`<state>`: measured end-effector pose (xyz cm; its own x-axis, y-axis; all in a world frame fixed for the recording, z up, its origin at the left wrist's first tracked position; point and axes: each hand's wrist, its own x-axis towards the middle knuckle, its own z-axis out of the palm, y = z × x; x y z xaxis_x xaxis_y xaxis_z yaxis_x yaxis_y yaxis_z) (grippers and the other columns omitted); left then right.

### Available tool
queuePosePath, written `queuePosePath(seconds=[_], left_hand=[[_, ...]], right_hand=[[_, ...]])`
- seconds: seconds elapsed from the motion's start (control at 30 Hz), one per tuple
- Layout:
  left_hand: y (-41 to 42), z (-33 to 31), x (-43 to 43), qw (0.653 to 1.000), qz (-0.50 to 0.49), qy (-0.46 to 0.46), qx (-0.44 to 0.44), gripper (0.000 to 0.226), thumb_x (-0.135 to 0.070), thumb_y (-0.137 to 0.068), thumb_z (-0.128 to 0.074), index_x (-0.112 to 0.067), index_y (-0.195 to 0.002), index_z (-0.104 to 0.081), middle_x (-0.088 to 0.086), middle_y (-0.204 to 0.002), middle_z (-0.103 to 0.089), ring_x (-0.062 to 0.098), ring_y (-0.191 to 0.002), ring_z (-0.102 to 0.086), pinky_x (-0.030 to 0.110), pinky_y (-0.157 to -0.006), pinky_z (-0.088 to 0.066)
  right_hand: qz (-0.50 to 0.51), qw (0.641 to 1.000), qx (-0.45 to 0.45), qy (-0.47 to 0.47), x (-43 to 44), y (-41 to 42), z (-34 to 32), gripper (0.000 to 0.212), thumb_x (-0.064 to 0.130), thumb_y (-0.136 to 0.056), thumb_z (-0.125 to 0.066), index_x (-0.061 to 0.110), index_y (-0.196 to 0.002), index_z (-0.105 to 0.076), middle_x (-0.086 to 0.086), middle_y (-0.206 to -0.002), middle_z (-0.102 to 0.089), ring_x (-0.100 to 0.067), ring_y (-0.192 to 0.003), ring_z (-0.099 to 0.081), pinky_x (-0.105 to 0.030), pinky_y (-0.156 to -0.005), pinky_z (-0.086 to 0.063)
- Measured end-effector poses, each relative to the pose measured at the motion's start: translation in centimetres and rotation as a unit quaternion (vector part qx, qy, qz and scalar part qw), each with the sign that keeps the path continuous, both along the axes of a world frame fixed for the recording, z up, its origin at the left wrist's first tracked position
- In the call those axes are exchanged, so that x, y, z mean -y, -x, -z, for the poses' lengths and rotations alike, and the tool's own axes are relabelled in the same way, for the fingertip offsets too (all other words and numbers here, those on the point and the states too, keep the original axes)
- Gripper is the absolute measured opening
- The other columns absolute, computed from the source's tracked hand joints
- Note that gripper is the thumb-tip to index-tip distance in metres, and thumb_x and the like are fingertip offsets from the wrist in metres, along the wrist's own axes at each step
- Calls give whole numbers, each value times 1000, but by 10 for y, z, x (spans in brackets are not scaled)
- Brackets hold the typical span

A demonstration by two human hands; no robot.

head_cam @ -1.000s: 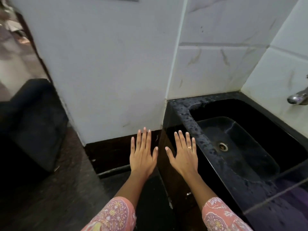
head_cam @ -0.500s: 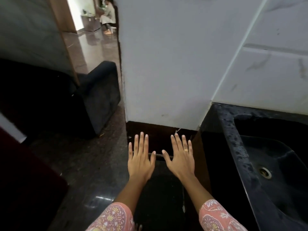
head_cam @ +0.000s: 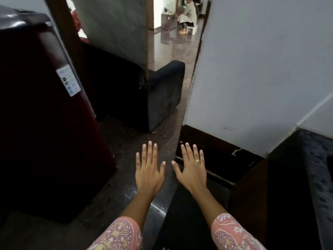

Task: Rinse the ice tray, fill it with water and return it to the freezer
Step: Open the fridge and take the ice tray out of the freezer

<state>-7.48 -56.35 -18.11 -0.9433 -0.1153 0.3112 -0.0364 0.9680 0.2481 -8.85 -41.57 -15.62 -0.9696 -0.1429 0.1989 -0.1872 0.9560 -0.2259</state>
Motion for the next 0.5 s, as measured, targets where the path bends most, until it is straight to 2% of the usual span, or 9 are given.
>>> queuePosePath(seconds=[0.23,0.37,0.5], left_hand=[[-19,6,69,997,-77,2,3,65,-44,-92,-28,-10,-146,-21,9,-154,-21,15,-144,5,37,-115,3],[-31,8,113,994,-111,11,-7,65,-44,-92,-28,-10,-146,-21,10,-153,-21,14,-144,7,38,-115,3],[-48,9,158,990,-140,13,-6,65,-44,-92,-27,-9,-146,-20,11,-153,-21,15,-144,6,38,-115,1]], right_hand=[[-80,997,-4,12,71,4,5,76,61,-85,-17,16,-146,-21,-5,-155,-19,-19,-141,2,-34,-114,11],[-103,995,-11,7,118,0,4,70,57,-88,-26,12,-142,-32,-8,-150,-32,-23,-141,-14,-36,-113,3],[-129,992,-13,3,168,-8,5,69,56,-89,-27,12,-143,-31,-8,-150,-32,-22,-140,-12,-34,-113,6]])
